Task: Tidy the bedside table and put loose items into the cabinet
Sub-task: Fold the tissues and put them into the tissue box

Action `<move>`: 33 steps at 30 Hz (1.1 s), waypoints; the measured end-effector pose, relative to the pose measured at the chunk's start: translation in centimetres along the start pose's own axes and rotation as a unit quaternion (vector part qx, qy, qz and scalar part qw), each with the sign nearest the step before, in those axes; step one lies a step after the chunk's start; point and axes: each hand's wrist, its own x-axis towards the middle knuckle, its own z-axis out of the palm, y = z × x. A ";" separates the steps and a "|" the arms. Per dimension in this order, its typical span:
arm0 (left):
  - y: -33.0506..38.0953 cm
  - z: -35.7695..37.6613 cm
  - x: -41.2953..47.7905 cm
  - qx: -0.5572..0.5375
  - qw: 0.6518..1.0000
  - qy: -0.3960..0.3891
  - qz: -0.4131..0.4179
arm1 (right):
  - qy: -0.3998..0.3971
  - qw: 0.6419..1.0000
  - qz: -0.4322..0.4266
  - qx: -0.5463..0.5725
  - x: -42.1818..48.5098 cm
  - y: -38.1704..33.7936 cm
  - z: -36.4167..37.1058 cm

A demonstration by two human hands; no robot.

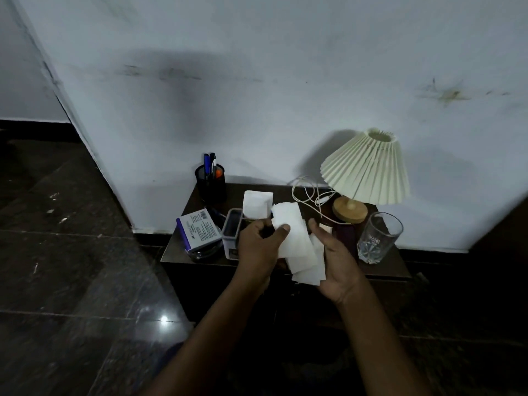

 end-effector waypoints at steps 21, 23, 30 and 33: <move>3.4 -3.9 -0.5 -0.406 0.897 -0.067 -0.160 | 0.188 0.939 -0.211 -0.194 -1.2 1.0 1.2; 3.4 -4.3 -0.9 -0.415 0.881 -0.091 -0.208 | 0.196 0.931 -0.224 -0.213 -1.0 1.0 1.5; 2.0 -1.9 -2.0 -0.317 0.922 -0.058 -0.213 | 0.199 0.918 -0.225 -0.260 -1.1 1.7 2.6; 1.6 -1.3 -1.8 -0.303 0.932 -0.040 -0.196 | 0.163 0.923 -0.222 -0.268 -1.3 2.0 2.8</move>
